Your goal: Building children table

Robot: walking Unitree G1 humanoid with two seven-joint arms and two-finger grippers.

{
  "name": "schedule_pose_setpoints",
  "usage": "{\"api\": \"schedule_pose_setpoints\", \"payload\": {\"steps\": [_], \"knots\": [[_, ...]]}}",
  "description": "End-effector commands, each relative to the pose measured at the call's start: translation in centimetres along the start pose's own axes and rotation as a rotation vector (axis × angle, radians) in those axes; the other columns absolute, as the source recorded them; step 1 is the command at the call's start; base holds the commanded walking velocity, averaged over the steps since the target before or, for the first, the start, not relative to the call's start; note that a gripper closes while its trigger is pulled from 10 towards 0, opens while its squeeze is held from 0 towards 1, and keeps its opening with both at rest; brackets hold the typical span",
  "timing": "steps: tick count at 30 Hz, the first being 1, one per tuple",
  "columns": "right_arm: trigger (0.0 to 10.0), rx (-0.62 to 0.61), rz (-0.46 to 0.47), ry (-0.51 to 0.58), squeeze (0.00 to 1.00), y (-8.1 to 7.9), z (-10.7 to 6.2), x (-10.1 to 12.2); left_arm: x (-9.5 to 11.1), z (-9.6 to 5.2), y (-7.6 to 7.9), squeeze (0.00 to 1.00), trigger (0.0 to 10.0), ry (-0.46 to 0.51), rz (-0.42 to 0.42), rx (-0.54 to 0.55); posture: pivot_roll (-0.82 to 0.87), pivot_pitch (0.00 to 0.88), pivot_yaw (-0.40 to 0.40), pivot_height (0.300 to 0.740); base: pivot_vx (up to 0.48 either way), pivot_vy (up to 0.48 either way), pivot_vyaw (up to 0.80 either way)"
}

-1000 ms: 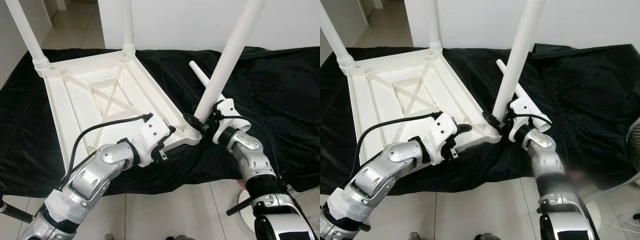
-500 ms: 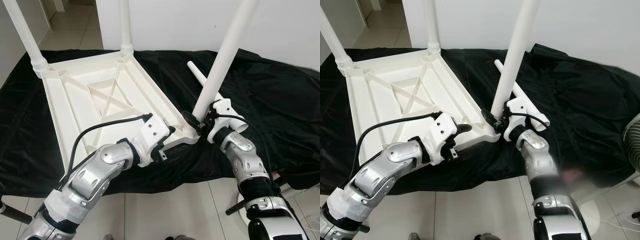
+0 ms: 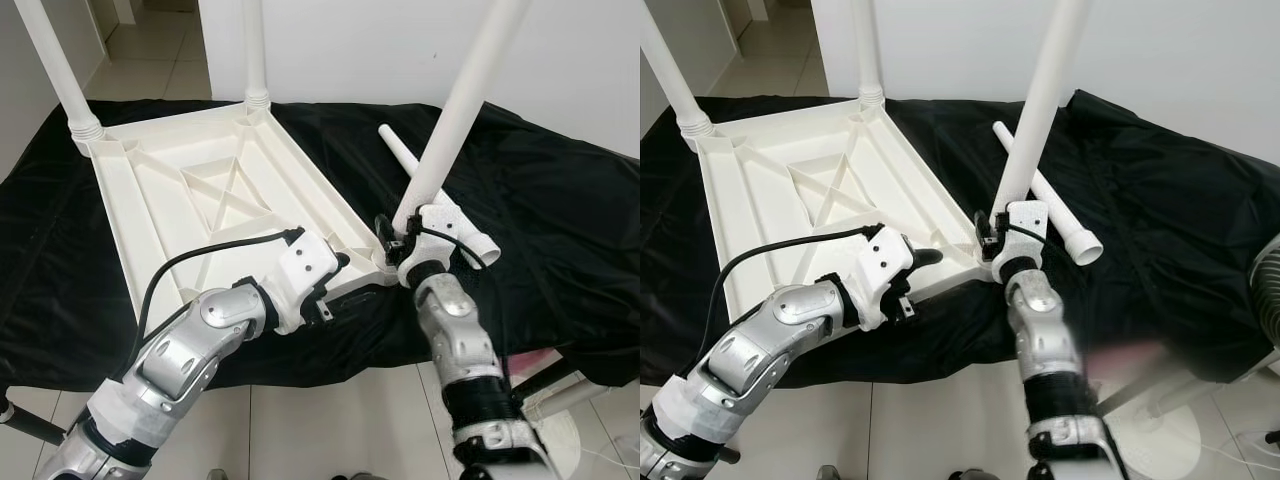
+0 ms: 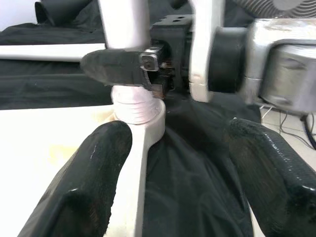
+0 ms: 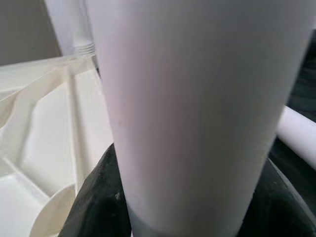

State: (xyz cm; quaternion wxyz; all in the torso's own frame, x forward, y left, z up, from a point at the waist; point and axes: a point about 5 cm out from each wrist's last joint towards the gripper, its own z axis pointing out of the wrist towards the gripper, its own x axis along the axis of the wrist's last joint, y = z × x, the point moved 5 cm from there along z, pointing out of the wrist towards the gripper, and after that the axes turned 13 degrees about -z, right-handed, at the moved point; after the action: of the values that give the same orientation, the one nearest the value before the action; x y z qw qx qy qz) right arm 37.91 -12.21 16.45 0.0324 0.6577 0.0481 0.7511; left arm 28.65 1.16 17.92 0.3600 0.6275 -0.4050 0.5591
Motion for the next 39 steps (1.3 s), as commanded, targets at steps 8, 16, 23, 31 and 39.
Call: {"api": "schedule_pose_setpoints", "payload": {"steps": [8,16,23,31,39], "knots": [[10.0,-0.223,0.084,-0.144,0.00,0.9,-2.2,-2.5,-0.4,-0.2,0.8,0.00,10.0,-0.024,0.008,-0.076,-0.05,0.093,-0.046,0.740,0.000,0.000,0.00],[10.0,-0.187,0.106,-0.088,1.00,1.6,-2.0,-1.6,-0.5,-0.1,0.8,0.00,10.0,-0.026,0.009,-0.082,-0.05,0.083,-0.045,0.740,0.000,0.000,0.00],[10.0,-0.099,0.126,-0.003,1.00,1.4,-1.9,-0.2,-0.4,-0.1,0.9,0.00,10.0,-0.025,0.012,-0.084,-0.05,0.077,-0.044,0.740,0.000,0.000,0.00],[10.0,0.116,0.075,0.055,0.73,0.9,-1.5,0.4,-0.4,-0.2,1.0,0.00,10.0,-0.027,0.012,-0.086,-0.05,0.075,-0.046,0.740,0.000,0.000,0.00],[10.0,0.378,-0.011,0.098,0.00,0.0,-1.1,0.5,-0.4,-0.2,1.0,0.00,10.0,-0.028,0.015,-0.086,-0.05,0.069,-0.040,0.740,0.000,0.000,0.00]]}}
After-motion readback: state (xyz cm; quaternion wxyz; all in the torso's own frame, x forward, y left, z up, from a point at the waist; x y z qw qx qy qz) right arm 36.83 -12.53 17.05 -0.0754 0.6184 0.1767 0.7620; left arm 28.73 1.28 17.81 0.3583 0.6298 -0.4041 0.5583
